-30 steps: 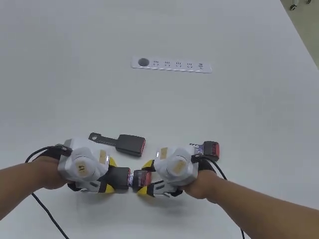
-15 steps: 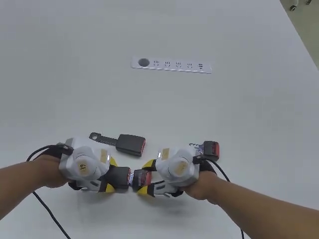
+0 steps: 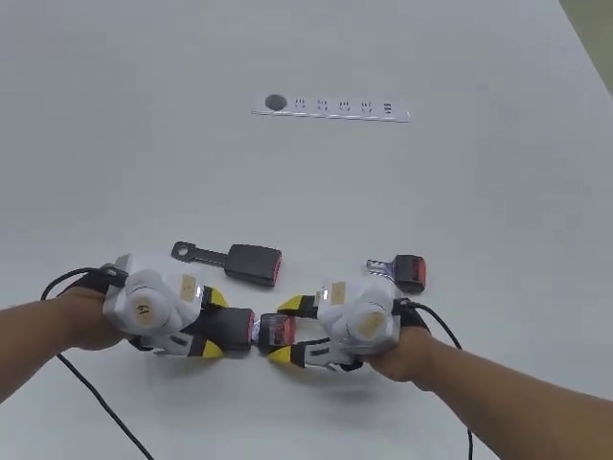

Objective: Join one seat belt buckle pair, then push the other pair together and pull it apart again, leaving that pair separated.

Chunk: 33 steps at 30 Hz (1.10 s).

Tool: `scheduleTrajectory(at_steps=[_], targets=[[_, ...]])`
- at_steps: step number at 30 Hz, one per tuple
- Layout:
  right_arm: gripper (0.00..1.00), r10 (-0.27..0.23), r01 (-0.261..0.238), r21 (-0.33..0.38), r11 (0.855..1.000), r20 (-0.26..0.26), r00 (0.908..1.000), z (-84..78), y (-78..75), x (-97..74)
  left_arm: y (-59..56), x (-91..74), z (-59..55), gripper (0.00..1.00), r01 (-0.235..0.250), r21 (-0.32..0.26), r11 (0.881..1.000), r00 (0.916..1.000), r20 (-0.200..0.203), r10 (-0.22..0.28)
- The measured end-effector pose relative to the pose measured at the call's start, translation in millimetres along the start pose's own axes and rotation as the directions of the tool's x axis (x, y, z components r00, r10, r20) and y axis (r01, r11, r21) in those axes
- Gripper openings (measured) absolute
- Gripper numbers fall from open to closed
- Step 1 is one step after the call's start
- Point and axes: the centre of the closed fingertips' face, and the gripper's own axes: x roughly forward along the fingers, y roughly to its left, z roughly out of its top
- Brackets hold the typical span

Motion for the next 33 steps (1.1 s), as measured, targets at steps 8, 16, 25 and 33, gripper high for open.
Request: scheduleTrajectory(at_steps=[8, 16, 25, 33], targets=[[0.34, -0.006, 0.003, 0.05, 0.999, 0.055, 0.9985, 1.3, 0.3, -1.7, -0.6, -0.7, -1.1, 0.34, 0.01, -0.006, 1.0, 0.9983, 0.058, -0.01], [0.34, -0.027, 0.022, 0.061, 0.998, 0.077, 0.9967, 0.4, 0.1, -1.8, -2.5, -2.0, 2.9, 0.34, 0.016, -0.009, 1.0, 0.9965, 0.082, -0.016], [0.34, -0.043, 0.033, 0.103, 0.994, 0.098, 0.9942, -0.7, 1.7, -2.6, -3.9, -3.3, 5.9, 0.34, 0.023, -0.005, 1.0, 0.9949, 0.098, -0.023], [0.33, -0.043, 0.03, 0.128, 0.991, 0.105, 0.9935, -0.9, 1.8, -3.4, -5.0, -4.8, 8.2, 0.33, 0.027, -0.004, 1.0, 0.9944, 0.103, -0.027]])
